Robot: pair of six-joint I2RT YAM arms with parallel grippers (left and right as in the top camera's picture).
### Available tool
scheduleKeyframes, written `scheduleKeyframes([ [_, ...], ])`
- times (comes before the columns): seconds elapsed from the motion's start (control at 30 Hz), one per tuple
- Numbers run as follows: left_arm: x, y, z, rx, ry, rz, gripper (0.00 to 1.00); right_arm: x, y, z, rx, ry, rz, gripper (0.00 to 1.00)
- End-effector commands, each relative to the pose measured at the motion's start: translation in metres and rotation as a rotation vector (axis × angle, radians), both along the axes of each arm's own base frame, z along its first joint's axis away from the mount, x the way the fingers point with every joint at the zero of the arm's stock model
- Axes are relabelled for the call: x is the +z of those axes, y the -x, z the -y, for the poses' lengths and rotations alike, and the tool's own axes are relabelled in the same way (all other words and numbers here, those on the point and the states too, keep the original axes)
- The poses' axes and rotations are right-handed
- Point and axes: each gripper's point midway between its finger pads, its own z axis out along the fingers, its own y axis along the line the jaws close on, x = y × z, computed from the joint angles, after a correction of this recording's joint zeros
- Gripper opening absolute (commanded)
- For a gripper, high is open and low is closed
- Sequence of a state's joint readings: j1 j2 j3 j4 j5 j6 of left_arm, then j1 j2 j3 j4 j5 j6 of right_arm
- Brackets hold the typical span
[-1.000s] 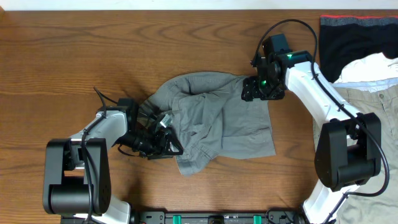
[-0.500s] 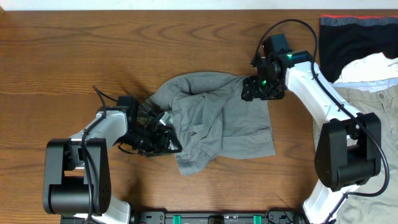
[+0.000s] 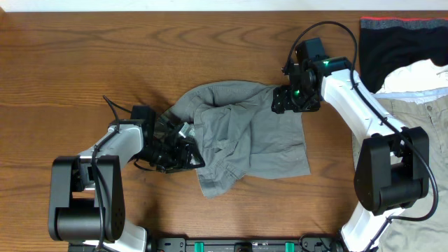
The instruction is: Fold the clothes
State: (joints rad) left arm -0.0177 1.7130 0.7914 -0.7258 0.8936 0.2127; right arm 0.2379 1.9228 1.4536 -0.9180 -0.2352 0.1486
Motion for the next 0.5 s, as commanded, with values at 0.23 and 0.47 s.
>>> scheduleKeyframes([
  [0.23,0.005,0.013,0.017,-0.045,0.046,-0.036,0.55,0.004,-0.003,0.002,0.006,-0.002,0.017,0.72],
  [0.47,0.007,0.008,0.022,-0.056,0.065,0.001,0.51,0.004,-0.003,0.002,0.006,-0.003,0.017,0.72],
])
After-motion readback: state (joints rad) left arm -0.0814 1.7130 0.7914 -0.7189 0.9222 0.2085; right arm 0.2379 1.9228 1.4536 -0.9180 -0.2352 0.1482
